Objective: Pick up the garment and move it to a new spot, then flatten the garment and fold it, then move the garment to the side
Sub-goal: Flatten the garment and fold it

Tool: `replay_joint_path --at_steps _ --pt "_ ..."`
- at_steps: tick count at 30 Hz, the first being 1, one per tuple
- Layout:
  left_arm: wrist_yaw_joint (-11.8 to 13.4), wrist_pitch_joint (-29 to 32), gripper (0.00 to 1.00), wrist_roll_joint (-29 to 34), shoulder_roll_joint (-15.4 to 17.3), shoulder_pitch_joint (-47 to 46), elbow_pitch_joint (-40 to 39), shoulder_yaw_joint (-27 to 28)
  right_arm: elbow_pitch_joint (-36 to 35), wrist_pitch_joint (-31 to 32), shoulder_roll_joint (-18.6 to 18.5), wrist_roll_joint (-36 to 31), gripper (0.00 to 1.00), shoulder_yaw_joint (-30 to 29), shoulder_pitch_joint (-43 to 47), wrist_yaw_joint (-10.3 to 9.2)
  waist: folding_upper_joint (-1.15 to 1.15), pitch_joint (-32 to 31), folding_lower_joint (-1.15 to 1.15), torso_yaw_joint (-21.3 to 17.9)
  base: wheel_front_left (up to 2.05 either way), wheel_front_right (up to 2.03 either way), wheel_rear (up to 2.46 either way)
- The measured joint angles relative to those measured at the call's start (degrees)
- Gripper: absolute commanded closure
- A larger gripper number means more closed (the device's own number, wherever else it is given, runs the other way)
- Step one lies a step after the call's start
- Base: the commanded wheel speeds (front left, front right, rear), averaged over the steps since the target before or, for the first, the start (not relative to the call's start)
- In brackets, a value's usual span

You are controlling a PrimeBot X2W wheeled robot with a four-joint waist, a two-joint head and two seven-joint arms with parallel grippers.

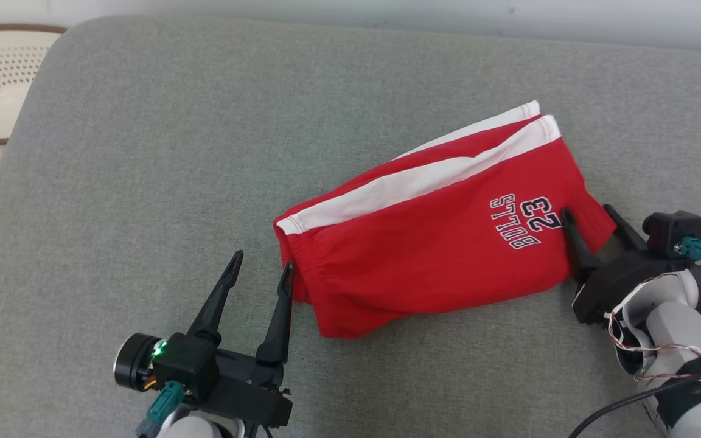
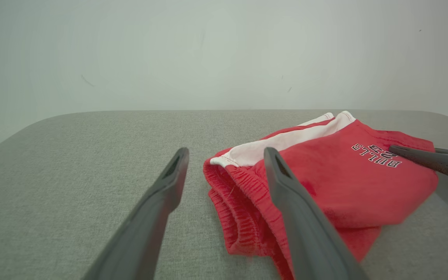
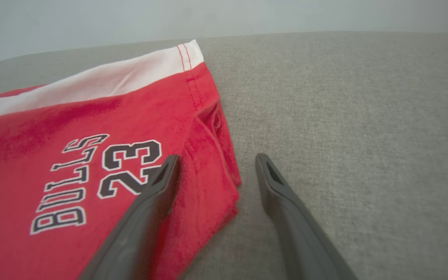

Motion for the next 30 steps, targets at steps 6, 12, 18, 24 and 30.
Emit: replay_joint_path --at_steps 6,12,18,24,30 --pt "-0.2 0.0 0.0 0.4 -0.6 -1.0 -0.1 -0.2 5.7 -0.8 0.2 3.7 0.0 3.8 -4.4 -0.01 -0.01 2.0 -0.01 1.4 0.0 0.0 0.0" --pt "-0.2 0.0 0.0 1.0 -0.8 -1.3 -0.3 0.5 6.4 -2.3 0.6 9.0 1.0 7.6 -6.1 -0.11 0.0 2.5 -0.01 1.0 0.0 0.0 0.0" --pt "-0.2 0.0 0.0 1.4 -1.0 -1.3 -0.4 1.4 3.1 -5.1 1.0 13.8 1.0 8.3 -3.6 -0.1 0.0 1.9 -0.01 -0.2 0.0 0.0 0.0" --pt "-0.4 0.0 0.0 1.7 -0.7 -0.3 -0.6 2.7 -3.9 -6.0 0.9 14.5 1.0 3.7 3.8 0.04 0.0 0.8 -0.01 -2.0 0.0 0.0 0.0" --pt "-0.6 0.0 0.0 2.1 -0.3 1.0 -0.7 3.3 -12.8 -6.0 2.7 11.1 1.0 -7.4 16.2 0.04 0.0 -0.9 -0.02 -3.7 0.0 0.0 0.0"
